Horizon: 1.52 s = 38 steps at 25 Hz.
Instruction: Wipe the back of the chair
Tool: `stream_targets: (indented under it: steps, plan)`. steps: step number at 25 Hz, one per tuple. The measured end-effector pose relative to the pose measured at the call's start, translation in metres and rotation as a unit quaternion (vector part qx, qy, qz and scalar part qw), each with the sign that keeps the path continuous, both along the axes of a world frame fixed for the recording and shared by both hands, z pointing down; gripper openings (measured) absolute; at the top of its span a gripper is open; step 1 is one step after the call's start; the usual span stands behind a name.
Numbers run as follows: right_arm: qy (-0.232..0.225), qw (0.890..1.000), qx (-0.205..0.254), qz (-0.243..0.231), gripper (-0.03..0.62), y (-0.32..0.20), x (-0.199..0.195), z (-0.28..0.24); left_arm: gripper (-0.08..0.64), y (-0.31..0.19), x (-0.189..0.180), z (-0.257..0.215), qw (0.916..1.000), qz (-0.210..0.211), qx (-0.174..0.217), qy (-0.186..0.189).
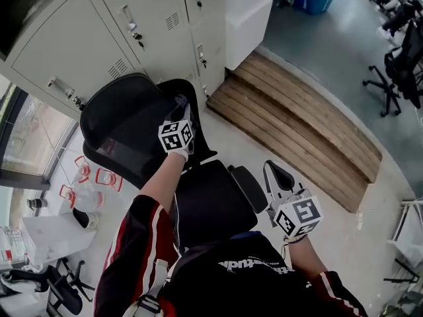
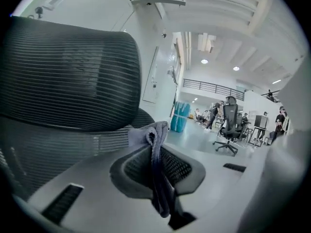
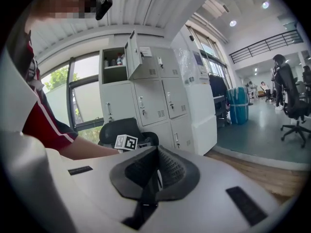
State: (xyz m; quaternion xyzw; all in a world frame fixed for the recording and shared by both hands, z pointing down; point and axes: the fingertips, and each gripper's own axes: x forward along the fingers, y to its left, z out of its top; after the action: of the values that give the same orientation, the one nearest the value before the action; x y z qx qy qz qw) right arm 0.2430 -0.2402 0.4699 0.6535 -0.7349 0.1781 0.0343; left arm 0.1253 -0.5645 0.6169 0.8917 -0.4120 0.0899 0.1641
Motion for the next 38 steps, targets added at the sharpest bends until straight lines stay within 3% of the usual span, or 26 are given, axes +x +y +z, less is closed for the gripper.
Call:
stream_targets:
  steps: [6, 10, 15, 20, 29, 34, 38]
  plan:
    - [-0.005, 1.0, 0.004, 0.009, 0.014, 0.008, 0.014, -0.002, 0.057, 0.025, 0.033, -0.019, 0.999, 0.037, 0.005, 0.023]
    - [-0.007, 1.0, 0.013, -0.02, 0.012, 0.002, -0.002, -0.01, 0.057, 0.049, 0.01, -0.036, 0.9985, 0.037, 0.012, 0.037]
    - [-0.012, 0.997, 0.028, -0.073, 0.012, -0.011, -0.041, -0.018, 0.057, 0.073, -0.07, -0.046, 0.9994, 0.005, 0.026, 0.024]
    - [-0.013, 0.991, 0.029, -0.131, 0.012, -0.028, -0.089, -0.015, 0.057, 0.089, -0.185, -0.046, 0.9967, -0.076, 0.027, 0.008]
    - [0.0, 0.975, 0.025, -0.221, 0.012, -0.043, -0.182, -0.015, 0.057, 0.136, -0.38, -0.013, 0.9749, -0.221, 0.009, -0.025]
    - [0.013, 0.97, 0.008, -0.244, 0.012, -0.044, -0.205, -0.004, 0.057, 0.14, -0.447, 0.019, 0.9595, -0.277, -0.003, -0.05]
    - [0.021, 0.97, -0.004, -0.242, 0.014, -0.045, -0.204, 0.005, 0.057, 0.129, -0.467, 0.041, 0.9537, -0.293, -0.011, -0.066]
